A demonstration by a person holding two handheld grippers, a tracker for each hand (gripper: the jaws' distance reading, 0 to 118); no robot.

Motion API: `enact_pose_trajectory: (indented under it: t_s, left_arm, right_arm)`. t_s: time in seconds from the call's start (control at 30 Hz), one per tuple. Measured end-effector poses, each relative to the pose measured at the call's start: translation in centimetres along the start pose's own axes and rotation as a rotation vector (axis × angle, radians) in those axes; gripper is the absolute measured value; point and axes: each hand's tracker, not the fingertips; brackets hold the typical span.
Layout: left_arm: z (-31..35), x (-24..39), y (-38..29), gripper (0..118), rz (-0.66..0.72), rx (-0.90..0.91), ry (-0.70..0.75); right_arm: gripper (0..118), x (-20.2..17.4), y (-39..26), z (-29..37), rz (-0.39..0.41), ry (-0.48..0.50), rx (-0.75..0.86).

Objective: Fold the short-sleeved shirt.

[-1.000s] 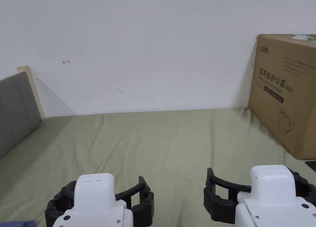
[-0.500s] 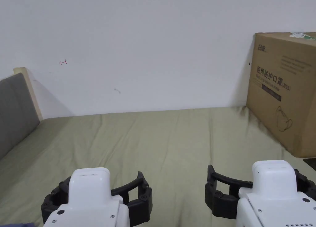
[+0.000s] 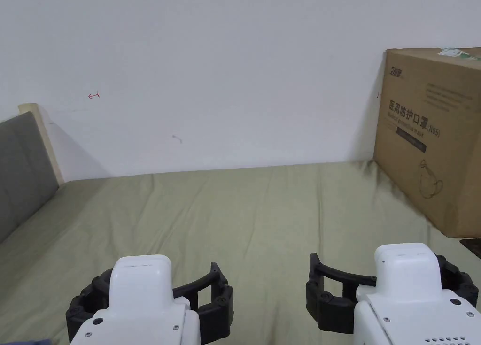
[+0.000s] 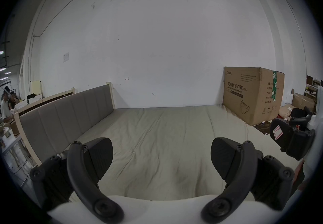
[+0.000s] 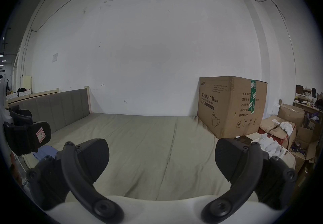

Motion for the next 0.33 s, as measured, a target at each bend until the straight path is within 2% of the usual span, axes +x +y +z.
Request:
enact_pose_trajectory:
  t_s: [0.33]
  left_arm:
    - [-0.17, 0.22, -0.01, 114, -0.015, 0.008, 0.009]
  right_arm:
    - [118, 0.00, 0.06, -0.07, -0.002, 0.001, -0.003]
